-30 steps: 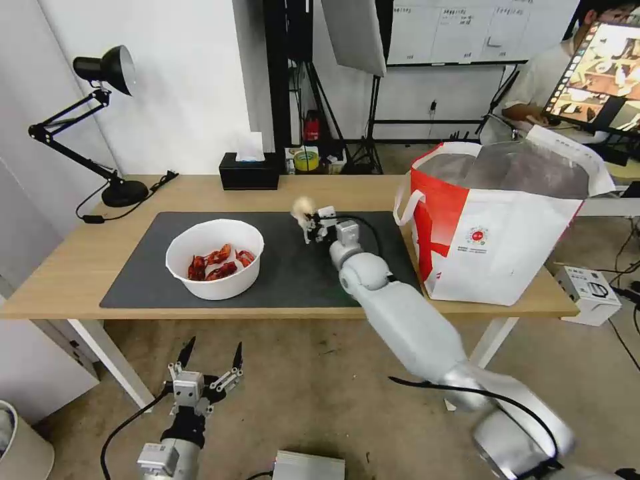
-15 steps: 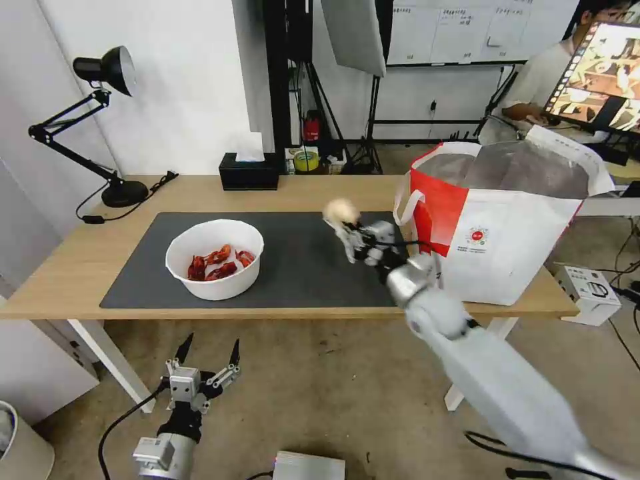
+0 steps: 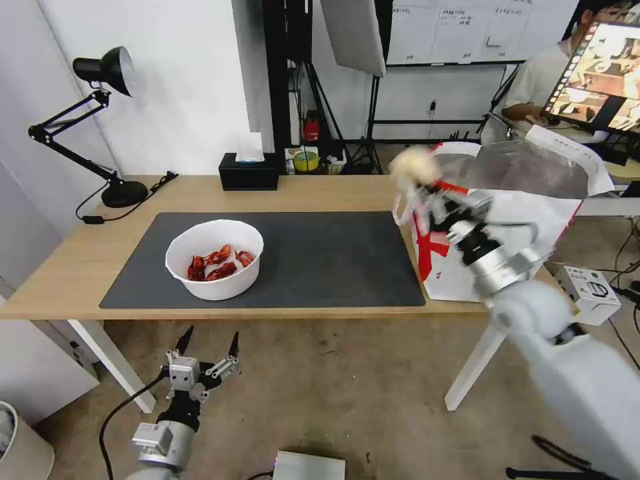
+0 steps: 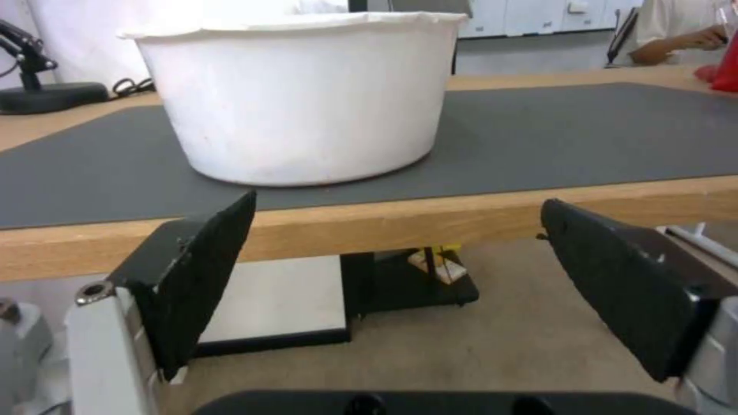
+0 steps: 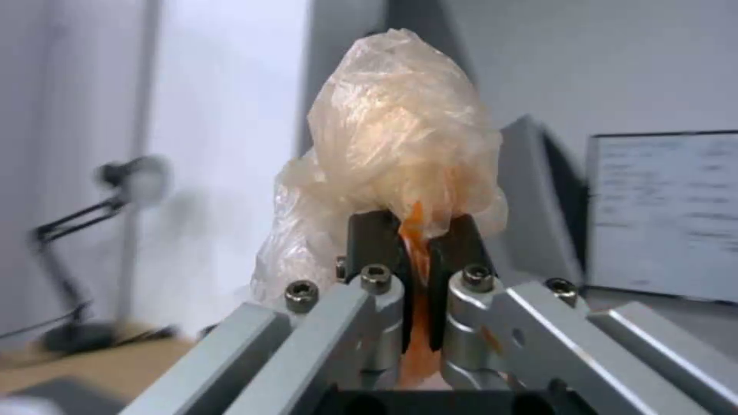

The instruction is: Pick up the trash from the table and place it into the takeout bag.

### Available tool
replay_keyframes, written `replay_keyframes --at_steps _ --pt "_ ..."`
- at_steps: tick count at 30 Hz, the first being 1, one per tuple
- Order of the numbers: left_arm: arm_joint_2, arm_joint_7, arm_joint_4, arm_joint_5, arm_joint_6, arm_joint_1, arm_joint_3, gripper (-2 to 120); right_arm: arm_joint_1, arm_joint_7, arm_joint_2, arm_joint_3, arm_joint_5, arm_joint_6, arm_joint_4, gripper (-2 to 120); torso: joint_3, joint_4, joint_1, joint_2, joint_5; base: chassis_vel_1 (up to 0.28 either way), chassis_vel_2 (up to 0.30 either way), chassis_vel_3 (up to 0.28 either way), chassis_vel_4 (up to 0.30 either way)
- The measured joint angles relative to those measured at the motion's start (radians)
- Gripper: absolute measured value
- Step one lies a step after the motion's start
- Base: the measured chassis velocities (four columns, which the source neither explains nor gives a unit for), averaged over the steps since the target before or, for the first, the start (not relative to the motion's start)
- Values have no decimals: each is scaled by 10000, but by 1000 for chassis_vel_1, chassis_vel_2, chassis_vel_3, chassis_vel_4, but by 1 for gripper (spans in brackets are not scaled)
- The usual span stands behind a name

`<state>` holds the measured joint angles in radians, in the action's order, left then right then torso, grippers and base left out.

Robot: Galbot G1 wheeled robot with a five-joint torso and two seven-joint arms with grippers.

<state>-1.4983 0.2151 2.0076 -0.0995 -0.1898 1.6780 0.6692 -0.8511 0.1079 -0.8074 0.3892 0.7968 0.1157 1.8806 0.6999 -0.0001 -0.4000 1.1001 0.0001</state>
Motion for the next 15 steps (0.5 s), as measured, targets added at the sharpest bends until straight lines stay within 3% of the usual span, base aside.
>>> replay_keyframes --at_steps 8,10,11,14,15 --pt "-63 132 -116 1 -28 -91 -105 100 842 -1210 604 697 448 -1020 -482 2 0 2 0 -1 1 0 0 0 0" --pt "-85 133 -118 1 -32 -144 -144 100 1035 -1690 1000 911 538 -2103 -571 2 1 2 0 -1 0 0 0 0 0" --pt "-85 133 -118 1 -32 -144 -144 100 1035 -1690 1000 911 538 -2103 -571 2 1 2 0 -1 0 0 0 0 0" --pt "-100 137 -118 2 -35 -197 -184 100 1298 -2073 1683 1060 1114 -3818 -721 2 0 -2 0 -1 1 0 0 0 0" --pt "-100 137 -118 2 -35 -197 -184 100 1298 -2073 1683 1060 1114 -3818 -721 2 0 -2 0 -1 1 0 0 0 0"
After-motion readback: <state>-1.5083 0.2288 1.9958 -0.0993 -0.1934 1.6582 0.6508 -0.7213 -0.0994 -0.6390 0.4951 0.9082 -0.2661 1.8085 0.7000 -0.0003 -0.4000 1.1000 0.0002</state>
